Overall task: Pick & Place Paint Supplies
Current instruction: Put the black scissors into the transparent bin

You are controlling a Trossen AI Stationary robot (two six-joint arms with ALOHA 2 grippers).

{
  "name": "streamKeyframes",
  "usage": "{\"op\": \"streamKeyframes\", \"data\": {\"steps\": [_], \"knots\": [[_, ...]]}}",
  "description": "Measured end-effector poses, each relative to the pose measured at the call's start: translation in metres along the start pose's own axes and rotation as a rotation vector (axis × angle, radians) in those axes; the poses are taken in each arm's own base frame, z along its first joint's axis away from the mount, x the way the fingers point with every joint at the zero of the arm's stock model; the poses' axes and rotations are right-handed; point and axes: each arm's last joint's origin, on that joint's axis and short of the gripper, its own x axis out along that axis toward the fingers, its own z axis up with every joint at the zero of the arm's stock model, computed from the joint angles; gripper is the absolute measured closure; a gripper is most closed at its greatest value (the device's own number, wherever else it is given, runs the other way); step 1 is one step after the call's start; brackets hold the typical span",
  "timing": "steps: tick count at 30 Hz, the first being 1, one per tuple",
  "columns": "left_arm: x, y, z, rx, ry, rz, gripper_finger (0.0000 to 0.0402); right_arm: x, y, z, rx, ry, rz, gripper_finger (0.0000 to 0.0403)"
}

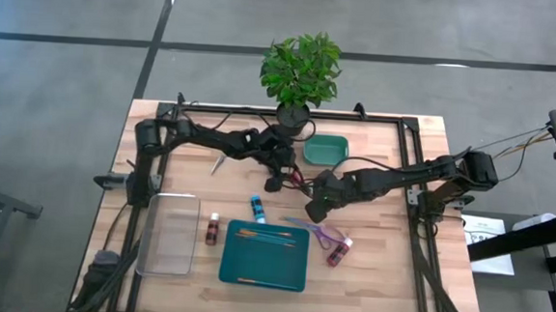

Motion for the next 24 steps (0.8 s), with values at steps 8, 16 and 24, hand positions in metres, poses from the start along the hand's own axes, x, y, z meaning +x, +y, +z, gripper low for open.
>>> {"op": "streamKeyframes", "data": {"steps": [8,16,24], "knots": [[0.0021,0.0002,0.0013,0.003,-0.020,0.008,0.0229,0.0000,0.0000,0.0000,0.000,-0.002,-0.001,0.0395],[0.0020,0.0006,0.0008,0.001,-0.017,0.009,0.0353,0.0000,0.0000,-0.0001,-0.005,-0.003,-0.002,0.0395],[0.0015,0.0016,-0.0008,-0.048,-0.007,0.009,0.0367,-0.0004,0.0008,0.0004,-0.036,-0.025,-0.005,0.0394]]}}
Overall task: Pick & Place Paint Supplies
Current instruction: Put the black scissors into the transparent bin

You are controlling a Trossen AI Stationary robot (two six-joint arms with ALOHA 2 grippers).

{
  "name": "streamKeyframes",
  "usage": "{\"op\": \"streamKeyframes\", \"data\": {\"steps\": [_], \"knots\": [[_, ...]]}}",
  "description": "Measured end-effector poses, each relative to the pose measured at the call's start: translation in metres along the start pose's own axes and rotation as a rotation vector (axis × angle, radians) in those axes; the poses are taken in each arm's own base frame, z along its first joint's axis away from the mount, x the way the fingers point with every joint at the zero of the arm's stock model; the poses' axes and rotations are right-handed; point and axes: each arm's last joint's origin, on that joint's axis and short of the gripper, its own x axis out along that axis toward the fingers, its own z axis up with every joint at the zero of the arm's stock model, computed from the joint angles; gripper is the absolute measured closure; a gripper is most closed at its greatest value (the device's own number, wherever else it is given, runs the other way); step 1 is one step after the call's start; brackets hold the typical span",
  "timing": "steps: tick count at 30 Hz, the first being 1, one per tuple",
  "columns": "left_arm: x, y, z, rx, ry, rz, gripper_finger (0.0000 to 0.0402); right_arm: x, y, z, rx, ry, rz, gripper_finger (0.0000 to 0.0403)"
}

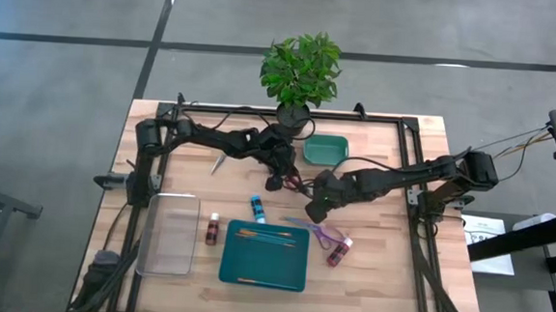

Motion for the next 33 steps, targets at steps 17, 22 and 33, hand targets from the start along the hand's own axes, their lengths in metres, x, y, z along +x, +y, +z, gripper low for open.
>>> {"op": "streamKeyframes", "data": {"steps": [17,22,33], "knots": [[0.000,0.000,0.001,-0.015,-0.005,0.004,0.0367,-0.014,0.008,0.008,-0.004,-0.106,0.102,0.0273],[0.000,0.000,0.001,-0.012,-0.003,0.003,0.0367,-0.013,0.007,0.008,0.003,-0.108,0.087,0.0176],[0.000,0.000,0.000,-0.013,-0.001,0.000,0.0367,-0.013,0.006,0.008,0.029,-0.122,0.069,0.0101]]}}
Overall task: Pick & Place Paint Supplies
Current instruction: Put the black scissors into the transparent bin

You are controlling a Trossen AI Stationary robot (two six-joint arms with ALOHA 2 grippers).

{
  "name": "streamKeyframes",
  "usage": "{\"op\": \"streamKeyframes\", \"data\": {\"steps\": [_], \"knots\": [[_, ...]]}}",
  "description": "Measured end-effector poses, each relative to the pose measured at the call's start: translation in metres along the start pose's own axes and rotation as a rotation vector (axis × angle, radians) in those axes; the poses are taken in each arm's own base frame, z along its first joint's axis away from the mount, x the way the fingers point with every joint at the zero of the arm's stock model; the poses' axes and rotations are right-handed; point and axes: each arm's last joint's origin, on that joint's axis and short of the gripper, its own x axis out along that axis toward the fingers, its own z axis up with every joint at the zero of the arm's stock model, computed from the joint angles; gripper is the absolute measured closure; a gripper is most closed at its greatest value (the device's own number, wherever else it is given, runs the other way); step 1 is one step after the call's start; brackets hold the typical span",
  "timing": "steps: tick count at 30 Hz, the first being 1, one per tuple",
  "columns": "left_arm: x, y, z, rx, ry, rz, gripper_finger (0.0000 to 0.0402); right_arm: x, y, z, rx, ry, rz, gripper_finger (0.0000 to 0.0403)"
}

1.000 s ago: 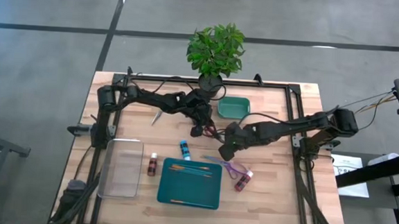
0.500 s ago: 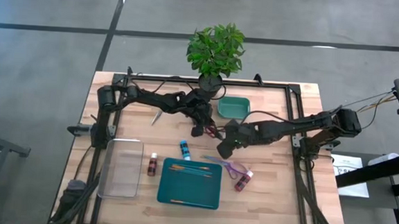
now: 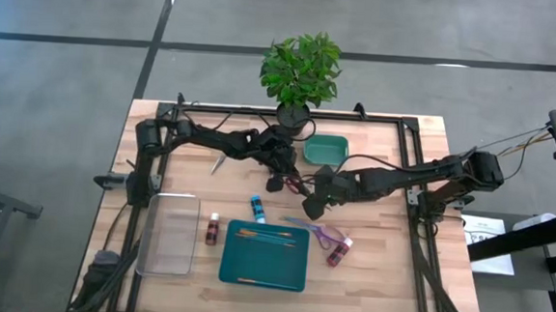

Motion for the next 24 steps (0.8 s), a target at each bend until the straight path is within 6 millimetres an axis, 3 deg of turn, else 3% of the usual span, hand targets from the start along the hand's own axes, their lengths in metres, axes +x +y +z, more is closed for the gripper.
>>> {"op": "streamKeyframes", "data": {"steps": [4,8,16,24], "knots": [[0.000,0.000,0.000,0.000,0.000,0.001,0.0367,-0.005,0.000,0.001,-0.011,-0.009,0.010,0.0101],[-0.006,-0.001,0.006,0.008,-0.010,0.004,0.0367,-0.022,-0.003,0.005,-0.017,-0.057,0.025,0.0100],[-0.035,-0.009,0.017,0.019,0.055,0.020,0.0367,-0.065,-0.018,0.008,0.015,-0.151,-0.014,0.0100],[-0.081,-0.022,0.037,0.011,0.089,0.061,0.0367,-0.084,-0.026,0.009,0.029,-0.217,-0.015,0.0100]]}}
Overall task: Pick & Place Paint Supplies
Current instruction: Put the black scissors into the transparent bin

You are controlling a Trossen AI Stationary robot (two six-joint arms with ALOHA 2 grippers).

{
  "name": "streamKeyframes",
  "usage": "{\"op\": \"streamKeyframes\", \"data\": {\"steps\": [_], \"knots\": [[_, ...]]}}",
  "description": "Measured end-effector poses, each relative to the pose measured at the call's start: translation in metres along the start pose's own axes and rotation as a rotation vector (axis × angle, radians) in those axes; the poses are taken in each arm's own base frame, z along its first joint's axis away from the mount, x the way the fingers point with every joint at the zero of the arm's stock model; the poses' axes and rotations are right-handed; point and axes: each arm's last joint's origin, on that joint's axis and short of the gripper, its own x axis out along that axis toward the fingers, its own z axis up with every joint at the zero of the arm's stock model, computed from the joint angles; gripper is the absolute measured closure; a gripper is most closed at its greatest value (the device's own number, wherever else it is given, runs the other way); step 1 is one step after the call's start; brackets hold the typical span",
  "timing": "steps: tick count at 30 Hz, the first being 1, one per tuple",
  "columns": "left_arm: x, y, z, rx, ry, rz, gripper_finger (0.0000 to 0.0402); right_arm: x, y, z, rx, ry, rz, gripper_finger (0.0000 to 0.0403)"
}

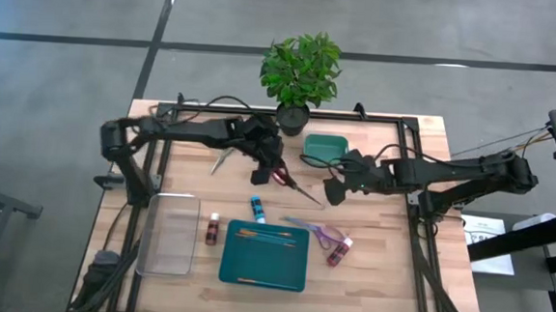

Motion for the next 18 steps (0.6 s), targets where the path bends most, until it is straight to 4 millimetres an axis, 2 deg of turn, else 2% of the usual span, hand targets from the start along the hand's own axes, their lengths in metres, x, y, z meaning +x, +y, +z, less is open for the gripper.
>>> {"op": "streamKeyframes", "data": {"steps": [8,18], "knots": [[-0.048,-0.022,0.000,-0.114,0.121,-0.040,0.0367,-0.002,-0.001,-0.001,-0.007,-0.003,0.004,0.0100],[-0.106,-0.062,0.001,-0.137,0.171,-0.151,0.0367,-0.005,0.002,-0.004,-0.037,0.004,0.022,0.0100]]}}
